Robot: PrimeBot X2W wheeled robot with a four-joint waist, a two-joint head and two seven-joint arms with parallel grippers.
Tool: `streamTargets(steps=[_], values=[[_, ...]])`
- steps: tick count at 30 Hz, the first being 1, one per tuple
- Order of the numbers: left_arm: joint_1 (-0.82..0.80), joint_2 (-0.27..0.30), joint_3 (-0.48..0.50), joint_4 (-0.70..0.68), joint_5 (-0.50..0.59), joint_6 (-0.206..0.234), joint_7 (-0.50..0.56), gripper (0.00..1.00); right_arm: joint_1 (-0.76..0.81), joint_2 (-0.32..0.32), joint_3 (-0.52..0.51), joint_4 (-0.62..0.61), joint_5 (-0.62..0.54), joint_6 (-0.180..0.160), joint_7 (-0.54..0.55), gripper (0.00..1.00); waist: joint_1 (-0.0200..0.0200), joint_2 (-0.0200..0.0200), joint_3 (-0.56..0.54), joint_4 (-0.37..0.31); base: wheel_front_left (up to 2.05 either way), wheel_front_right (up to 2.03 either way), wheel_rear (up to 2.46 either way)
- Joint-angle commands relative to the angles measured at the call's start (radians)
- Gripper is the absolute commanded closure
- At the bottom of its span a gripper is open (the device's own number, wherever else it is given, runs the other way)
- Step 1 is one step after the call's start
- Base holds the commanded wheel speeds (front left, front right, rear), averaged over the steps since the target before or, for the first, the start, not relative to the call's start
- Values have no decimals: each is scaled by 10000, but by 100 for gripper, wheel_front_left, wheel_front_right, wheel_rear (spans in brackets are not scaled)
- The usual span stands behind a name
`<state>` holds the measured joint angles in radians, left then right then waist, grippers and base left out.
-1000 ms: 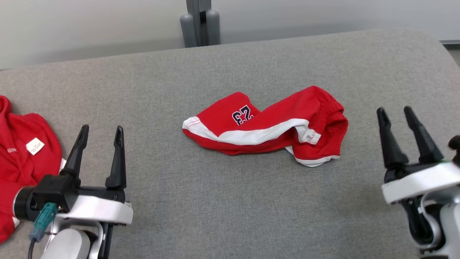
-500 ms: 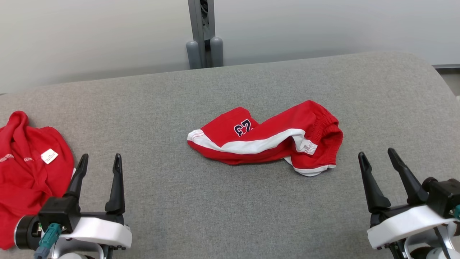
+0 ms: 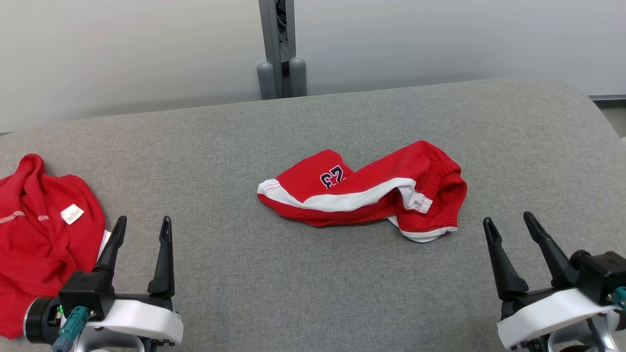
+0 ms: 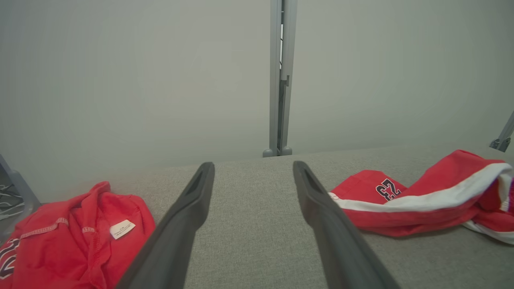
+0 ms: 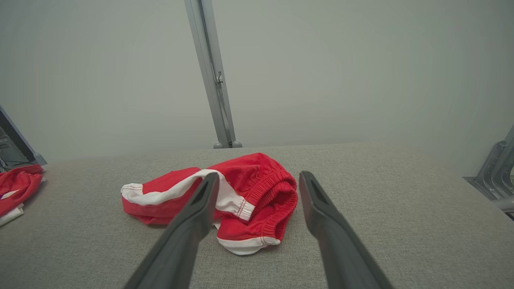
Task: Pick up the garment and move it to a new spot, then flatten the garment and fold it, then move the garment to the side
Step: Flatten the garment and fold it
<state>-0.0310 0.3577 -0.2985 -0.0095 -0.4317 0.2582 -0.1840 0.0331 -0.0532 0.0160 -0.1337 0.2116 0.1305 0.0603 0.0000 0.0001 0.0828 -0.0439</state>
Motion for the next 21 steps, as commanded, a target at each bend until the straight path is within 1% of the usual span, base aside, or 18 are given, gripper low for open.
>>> streamTargets(steps=[1,7,11,14,17,21], values=[[-48,28,23,-29,-30,70,24,0,106,6,36,-21,-7,5,-12,0,0,-1,-12,-19,0,0,0],[-49,65,-4,-87,-25,130,62,0,65,11,91,22,34,5,19,0,0,-1,27,-69,0,0,0],[-461,80,-143,-69,-42,-36,295,0,-52,11,223,6,40,5,-48,0,0,-1,177,-170,0,0,0],[-929,79,-317,87,-225,-319,774,0,-207,8,366,19,45,5,-97,0,0,-1,402,-347,0,0,0],[-1629,110,-606,410,-468,-778,1585,0,-332,11,471,47,54,5,-127,0,0,-1,683,-596,0,0,0],[-2549,94,-991,1172,-974,-1518,2822,0,-528,12,701,205,171,5,-251,0,0,-1,1079,-1051,0,0,0]])
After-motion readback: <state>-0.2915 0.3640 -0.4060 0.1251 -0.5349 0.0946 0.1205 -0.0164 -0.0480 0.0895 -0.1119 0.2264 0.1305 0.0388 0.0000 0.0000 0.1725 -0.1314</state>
